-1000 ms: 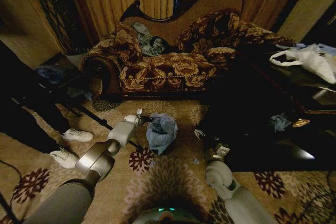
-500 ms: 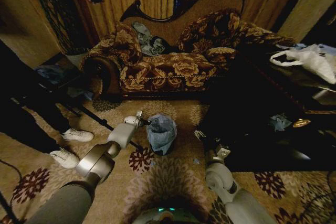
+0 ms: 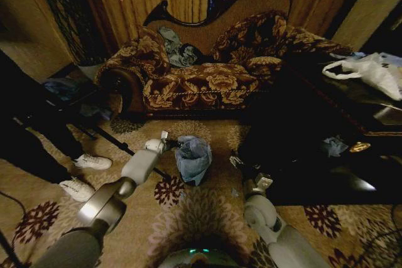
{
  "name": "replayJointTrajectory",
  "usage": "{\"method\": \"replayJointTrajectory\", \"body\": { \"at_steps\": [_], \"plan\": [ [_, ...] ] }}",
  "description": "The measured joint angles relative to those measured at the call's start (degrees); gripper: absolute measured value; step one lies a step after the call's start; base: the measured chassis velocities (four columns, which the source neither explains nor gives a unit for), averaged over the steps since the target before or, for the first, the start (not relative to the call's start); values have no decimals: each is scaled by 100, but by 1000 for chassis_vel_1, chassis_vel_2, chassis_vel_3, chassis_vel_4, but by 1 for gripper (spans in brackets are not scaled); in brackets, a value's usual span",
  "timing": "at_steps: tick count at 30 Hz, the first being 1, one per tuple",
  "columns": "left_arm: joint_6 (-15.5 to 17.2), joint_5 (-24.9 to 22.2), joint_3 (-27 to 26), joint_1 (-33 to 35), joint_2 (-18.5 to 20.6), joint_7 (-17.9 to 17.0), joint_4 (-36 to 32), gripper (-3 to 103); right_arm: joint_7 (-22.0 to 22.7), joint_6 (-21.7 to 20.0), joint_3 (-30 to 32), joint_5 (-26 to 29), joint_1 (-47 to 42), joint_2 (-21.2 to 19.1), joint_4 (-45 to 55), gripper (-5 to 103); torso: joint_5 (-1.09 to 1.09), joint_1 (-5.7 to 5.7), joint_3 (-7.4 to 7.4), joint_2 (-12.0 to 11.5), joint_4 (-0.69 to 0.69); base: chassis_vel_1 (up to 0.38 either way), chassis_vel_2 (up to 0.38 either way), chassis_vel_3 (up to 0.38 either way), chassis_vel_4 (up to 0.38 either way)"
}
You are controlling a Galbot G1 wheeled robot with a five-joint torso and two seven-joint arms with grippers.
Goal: Place a garbage bag over the trash bin.
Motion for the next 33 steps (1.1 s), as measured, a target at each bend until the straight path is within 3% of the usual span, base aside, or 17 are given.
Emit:
{"method": "replayJointTrajectory", "body": {
  "at_steps": [5,6,9,11,14,17,19,20,21,22,23,24,25,27,33],
  "plan": [
    [-230,-81,-112,410,424,142,-568,72,-40,1,-123,77,69,-26,-25,100,0,0,0,0,0,0,0,0,0],
    [-230,-81,-112,410,424,142,-568,72,-40,1,-123,77,69,-26,-25,100,0,0,0,0,0,0,0,0,0],
    [-316,-220,-267,681,597,149,-863,88,-21,-1,-277,211,289,67,-186,100,-1,0,0,0,1,0,0,0,0],
    [-348,-246,-304,722,615,153,-899,88,-20,-3,-309,245,344,93,-234,100,-1,0,0,0,1,0,0,0,0],
    [-525,-482,-513,960,702,114,-1187,99,-20,-26,-484,546,729,298,-715,100,0,0,1,0,0,0,0,0,0],
    [-483,-719,-637,1123,729,-45,-1503,100,-43,-75,-547,866,986,428,-1084,100,0,0,0,0,0,0,0,0,0],
    [-296,-950,-740,1337,766,-405,-1948,100,-158,-131,-598,1298,1228,579,-1481,100,0,0,0,0,0,0,0,0,0],
    [-296,-950,-740,1337,766,-405,-1948,100,-158,-131,-598,1298,1228,579,-1481,100,0,0,0,0,0,0,0,0,0],
    [-44,-1103,-820,1540,796,-1002,-2391,100,-321,-197,-601,1627,1381,681,-1753,100,0,0,0,0,0,0,0,0,0],
    [61,-1164,-861,1611,800,-1247,-2566,100,-392,-219,-596,1768,1445,727,-1866,100,-1,0,1,0,1,0,0,0,0],
    [337,-1312,-1002,1765,785,-1860,-3015,100,-532,-246,-545,2099,1540,817,-2065,100,0,0,0,0,3,0,0,0,0],
    [448,-1379,-1074,1825,769,-2095,-3219,100,-604,-272,-496,2297,1569,858,-2157,100,0,0,0,0,1,0,0,0,0],
    [448,-1379,-1074,1825,769,-2095,-3219,100,-604,-272,-496,2297,1569,858,-2157,100,0,0,0,0,1,0,0,0,0],
    [649,-1503,-1189,1954,784,-2519,-3668,100,-773,-331,-405,2682,1628,954,-2411,100,0,0,0,0,0,0,0,0,0],
    [725,-1577,-1136,1984,883,-2628,-3983,100,-1084,-333,-248,2876,1628,1032,-2811,100,-1,0,0,0,-1,0,0,0,0]
  ]
}}
